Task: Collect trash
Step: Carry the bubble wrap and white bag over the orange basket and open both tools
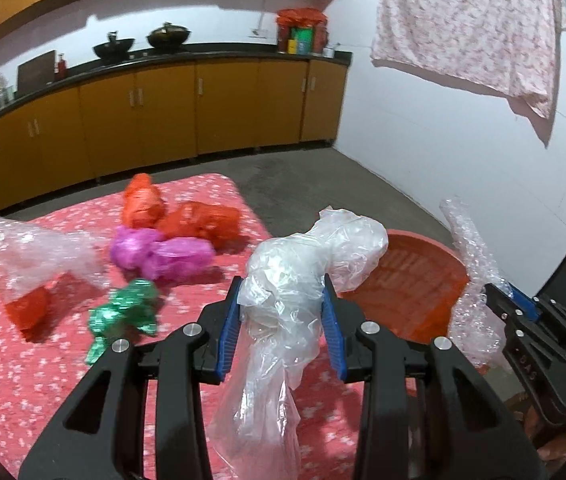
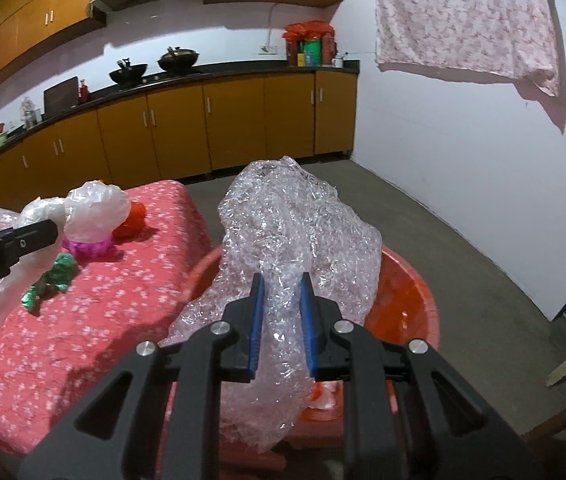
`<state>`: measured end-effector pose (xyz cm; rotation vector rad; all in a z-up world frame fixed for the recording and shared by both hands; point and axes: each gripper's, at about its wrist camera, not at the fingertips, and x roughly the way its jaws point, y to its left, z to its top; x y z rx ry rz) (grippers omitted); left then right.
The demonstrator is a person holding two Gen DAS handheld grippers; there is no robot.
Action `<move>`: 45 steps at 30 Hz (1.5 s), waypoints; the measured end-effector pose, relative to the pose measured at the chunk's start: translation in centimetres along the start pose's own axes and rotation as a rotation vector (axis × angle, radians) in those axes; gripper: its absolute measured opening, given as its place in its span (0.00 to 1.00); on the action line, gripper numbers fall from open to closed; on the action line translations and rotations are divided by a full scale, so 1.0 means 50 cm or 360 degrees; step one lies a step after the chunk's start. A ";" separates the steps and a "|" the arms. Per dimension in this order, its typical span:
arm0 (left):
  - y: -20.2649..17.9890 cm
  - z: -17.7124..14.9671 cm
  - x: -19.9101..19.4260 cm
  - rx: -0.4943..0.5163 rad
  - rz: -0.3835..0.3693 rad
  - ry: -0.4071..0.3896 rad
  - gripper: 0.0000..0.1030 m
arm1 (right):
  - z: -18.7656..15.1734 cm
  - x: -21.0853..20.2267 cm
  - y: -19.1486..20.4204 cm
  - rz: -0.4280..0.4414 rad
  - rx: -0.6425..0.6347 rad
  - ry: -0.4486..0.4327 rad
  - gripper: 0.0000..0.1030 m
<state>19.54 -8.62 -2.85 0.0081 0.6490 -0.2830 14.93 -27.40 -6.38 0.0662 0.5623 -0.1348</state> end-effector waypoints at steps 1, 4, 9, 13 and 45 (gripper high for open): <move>-0.011 0.000 0.006 0.0005 -0.0009 0.0005 0.37 | -0.001 0.004 -0.007 -0.0009 0.0006 0.0004 0.18; -0.039 -0.001 0.029 0.0024 -0.0053 0.0026 0.37 | -0.006 0.014 -0.026 -0.0027 0.0026 0.0016 0.18; -0.078 -0.007 0.065 0.0049 -0.0113 0.0063 0.37 | -0.011 0.035 -0.049 -0.0054 0.0050 0.0034 0.18; -0.101 -0.007 0.089 0.0064 -0.0153 0.0090 0.37 | -0.014 0.050 -0.069 -0.0069 0.0071 0.0045 0.18; -0.158 -0.012 0.174 0.0099 -0.0247 0.0204 0.58 | -0.030 0.085 -0.125 -0.0067 0.0144 0.0055 0.40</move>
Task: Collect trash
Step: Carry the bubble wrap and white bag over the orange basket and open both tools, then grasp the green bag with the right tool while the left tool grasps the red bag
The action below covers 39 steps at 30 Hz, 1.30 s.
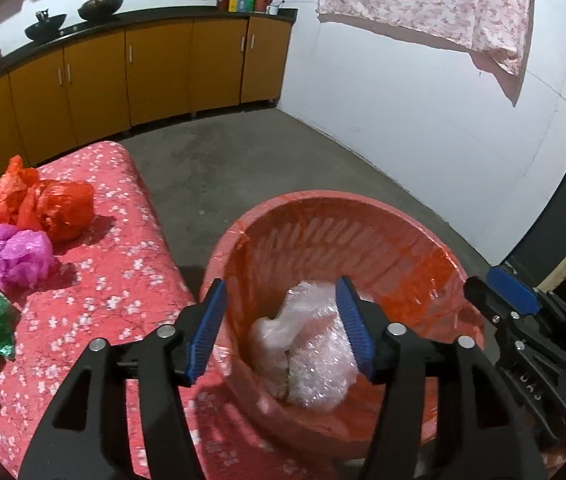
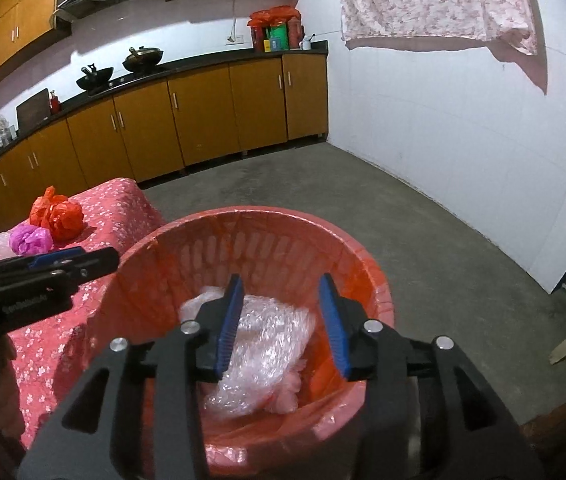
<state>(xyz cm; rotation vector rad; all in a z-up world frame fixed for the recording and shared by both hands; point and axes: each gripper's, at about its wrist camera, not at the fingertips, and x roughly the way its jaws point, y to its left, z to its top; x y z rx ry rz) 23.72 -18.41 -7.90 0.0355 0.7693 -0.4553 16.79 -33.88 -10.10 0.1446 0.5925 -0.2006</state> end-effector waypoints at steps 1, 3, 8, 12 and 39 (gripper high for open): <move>0.005 -0.001 -0.006 -0.0002 0.0014 -0.0010 0.60 | 0.000 -0.002 0.002 -0.0003 -0.0001 -0.0003 0.43; 0.016 -0.003 -0.017 -0.0010 0.0042 -0.0029 0.61 | 0.000 -0.006 0.008 -0.0012 -0.0013 -0.0017 0.49; 0.055 -0.012 -0.052 -0.0054 0.0107 -0.0069 0.65 | 0.004 -0.015 0.032 -0.0006 -0.0048 -0.0056 0.65; 0.094 -0.021 -0.081 -0.0093 0.0179 -0.0102 0.66 | 0.010 -0.021 0.064 0.0026 -0.0081 -0.0071 0.66; 0.628 -0.256 -0.404 -0.0655 0.1102 -0.0278 0.78 | -0.032 -0.023 0.655 0.0695 -0.0453 0.0025 0.66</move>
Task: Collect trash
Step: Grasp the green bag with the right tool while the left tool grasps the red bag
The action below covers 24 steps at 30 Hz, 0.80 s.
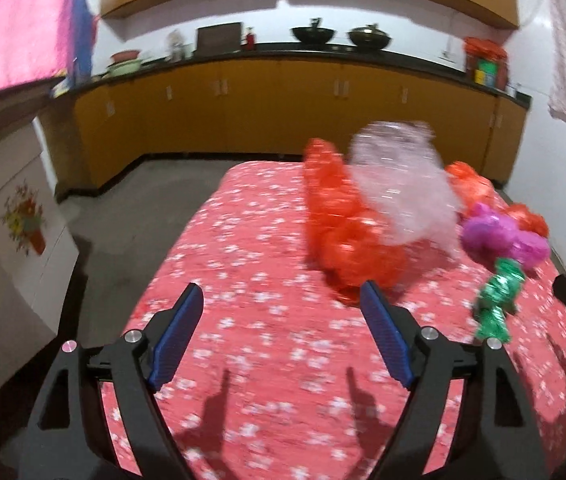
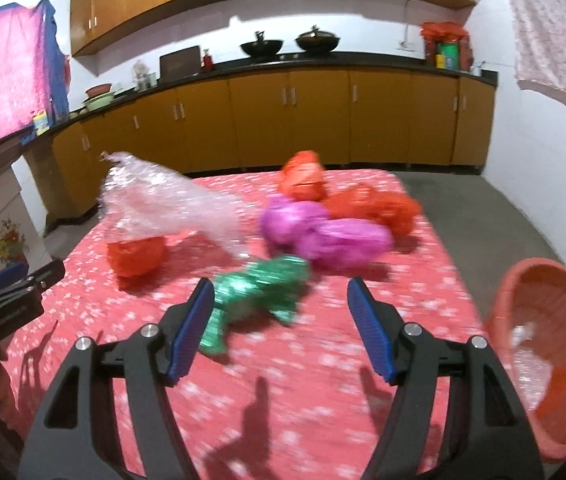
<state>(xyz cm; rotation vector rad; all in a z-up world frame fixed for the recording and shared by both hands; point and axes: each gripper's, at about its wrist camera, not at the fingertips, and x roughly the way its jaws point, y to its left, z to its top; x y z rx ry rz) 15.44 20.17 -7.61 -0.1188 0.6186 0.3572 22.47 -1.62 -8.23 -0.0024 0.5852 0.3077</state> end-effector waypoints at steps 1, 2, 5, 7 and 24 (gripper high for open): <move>0.011 0.003 0.008 -0.0024 0.0008 0.0004 0.78 | 0.003 0.015 0.018 -0.0007 -0.0008 0.0007 0.66; 0.023 0.005 0.014 -0.0044 0.0014 0.0007 0.78 | 0.006 0.028 0.033 -0.0012 -0.0017 0.0016 0.66; 0.043 0.008 0.029 -0.0083 0.0022 0.0014 0.79 | 0.011 0.065 0.065 -0.0074 -0.0037 0.0033 0.66; 0.048 0.009 0.038 -0.0093 0.0027 0.0016 0.82 | 0.015 0.093 0.076 -0.0155 -0.0031 0.0067 0.66; -0.017 0.032 0.075 -0.0069 -0.0109 0.0047 0.90 | 0.014 0.157 0.077 -0.0175 -0.0033 0.0283 0.40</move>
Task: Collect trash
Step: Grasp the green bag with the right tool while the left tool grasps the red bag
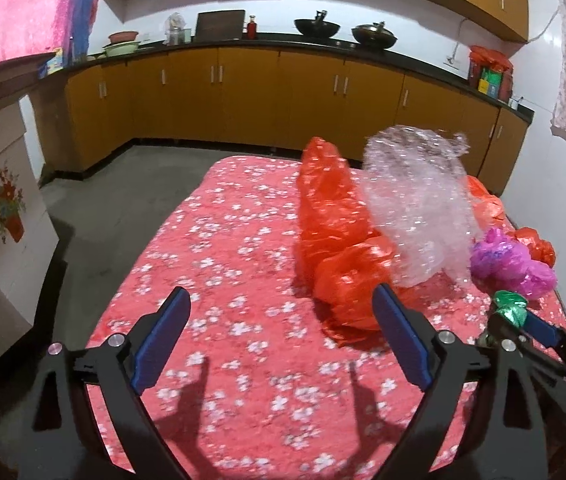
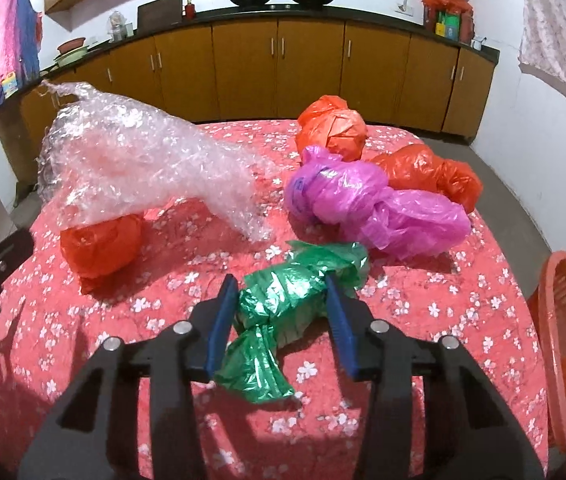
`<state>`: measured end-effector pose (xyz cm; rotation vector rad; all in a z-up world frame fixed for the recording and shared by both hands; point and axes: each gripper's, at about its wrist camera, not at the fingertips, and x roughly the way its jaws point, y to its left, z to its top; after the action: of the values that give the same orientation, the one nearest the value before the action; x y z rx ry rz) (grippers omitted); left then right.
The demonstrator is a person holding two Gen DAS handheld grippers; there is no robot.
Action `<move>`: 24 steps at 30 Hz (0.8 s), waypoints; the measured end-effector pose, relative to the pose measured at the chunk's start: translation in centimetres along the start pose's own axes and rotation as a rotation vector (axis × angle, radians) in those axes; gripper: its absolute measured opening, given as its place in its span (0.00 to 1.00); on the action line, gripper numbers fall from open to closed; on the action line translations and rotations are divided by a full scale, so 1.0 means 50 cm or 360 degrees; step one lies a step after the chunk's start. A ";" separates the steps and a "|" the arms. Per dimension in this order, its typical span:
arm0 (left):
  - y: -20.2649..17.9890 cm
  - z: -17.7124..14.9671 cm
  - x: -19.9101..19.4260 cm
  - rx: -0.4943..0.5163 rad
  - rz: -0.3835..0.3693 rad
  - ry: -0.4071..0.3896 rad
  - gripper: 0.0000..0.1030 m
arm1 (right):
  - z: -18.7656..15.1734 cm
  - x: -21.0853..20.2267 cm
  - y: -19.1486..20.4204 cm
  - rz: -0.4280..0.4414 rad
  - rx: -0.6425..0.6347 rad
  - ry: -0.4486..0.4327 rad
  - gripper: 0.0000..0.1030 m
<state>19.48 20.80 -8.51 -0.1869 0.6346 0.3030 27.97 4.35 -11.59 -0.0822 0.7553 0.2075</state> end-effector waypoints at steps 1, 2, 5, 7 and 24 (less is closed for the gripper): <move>-0.005 0.001 0.002 0.0003 -0.0006 0.0005 0.90 | -0.002 -0.003 -0.001 -0.0002 -0.0012 -0.0003 0.40; -0.013 0.003 0.006 0.0010 -0.0023 0.0012 0.91 | -0.006 -0.007 -0.003 -0.0004 -0.0019 -0.0007 0.39; -0.030 0.004 0.012 0.0022 -0.0057 0.0019 0.93 | -0.016 -0.019 -0.019 -0.0005 -0.0013 -0.0015 0.38; -0.046 0.007 0.018 0.0040 -0.0085 0.0027 0.94 | -0.022 -0.025 -0.031 -0.0005 0.0003 -0.0016 0.38; -0.081 0.049 0.129 0.0076 0.0012 0.0170 0.82 | -0.035 -0.041 -0.082 0.0008 0.0050 -0.0010 0.38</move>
<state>27.10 19.06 -10.20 -0.1559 0.7479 0.2861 26.20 -0.25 -11.45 -0.0499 0.7523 0.2003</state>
